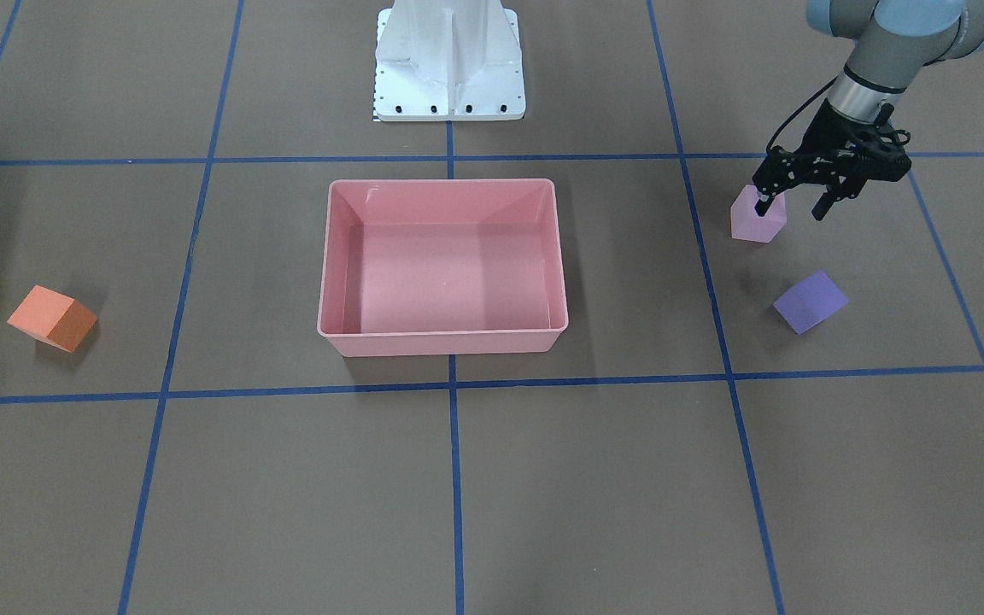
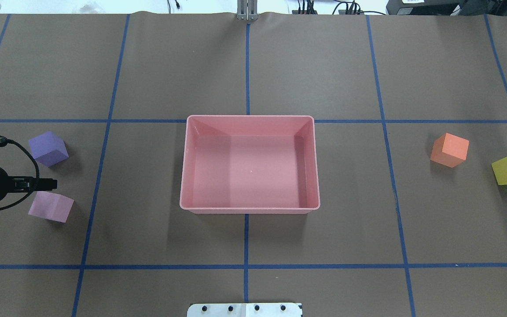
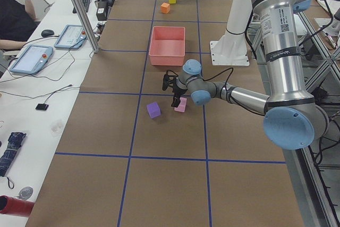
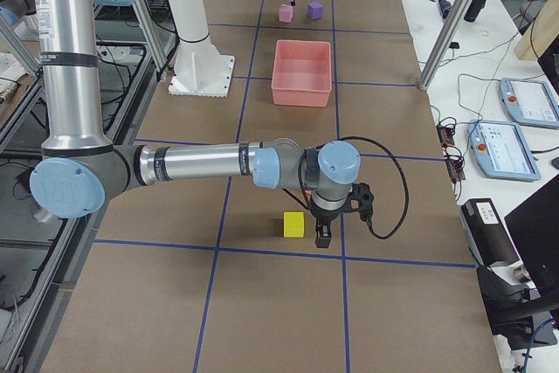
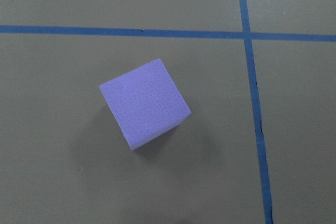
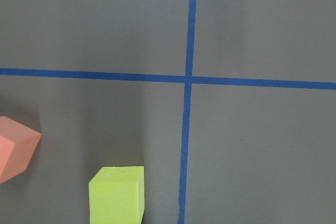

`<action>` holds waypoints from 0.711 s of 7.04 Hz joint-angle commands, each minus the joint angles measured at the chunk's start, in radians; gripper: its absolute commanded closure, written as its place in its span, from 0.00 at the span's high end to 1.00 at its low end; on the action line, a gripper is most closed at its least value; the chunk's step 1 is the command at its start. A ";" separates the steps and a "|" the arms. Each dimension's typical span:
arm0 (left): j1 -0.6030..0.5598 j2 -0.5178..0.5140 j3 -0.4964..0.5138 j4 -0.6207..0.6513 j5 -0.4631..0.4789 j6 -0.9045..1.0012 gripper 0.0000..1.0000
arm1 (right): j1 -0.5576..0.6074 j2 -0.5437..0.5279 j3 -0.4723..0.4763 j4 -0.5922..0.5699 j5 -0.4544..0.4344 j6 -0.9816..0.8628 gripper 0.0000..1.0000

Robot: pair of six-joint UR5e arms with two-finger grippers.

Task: Place blocks into pink bin with both arms
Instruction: 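Close the left gripper on the light pink cube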

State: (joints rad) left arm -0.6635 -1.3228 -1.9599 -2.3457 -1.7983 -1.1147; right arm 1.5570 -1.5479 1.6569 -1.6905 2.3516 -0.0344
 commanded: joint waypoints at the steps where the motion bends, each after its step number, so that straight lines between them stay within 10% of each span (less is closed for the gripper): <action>1: 0.048 0.001 0.007 0.000 0.025 -0.002 1.00 | 0.000 0.000 -0.005 0.000 -0.002 -0.004 1.00; 5: 0.122 -0.004 0.045 0.002 0.074 -0.002 1.00 | 0.000 0.000 -0.009 0.000 -0.002 -0.005 1.00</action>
State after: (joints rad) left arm -0.5623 -1.3233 -1.9342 -2.3440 -1.7389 -1.1167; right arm 1.5570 -1.5478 1.6492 -1.6905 2.3501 -0.0396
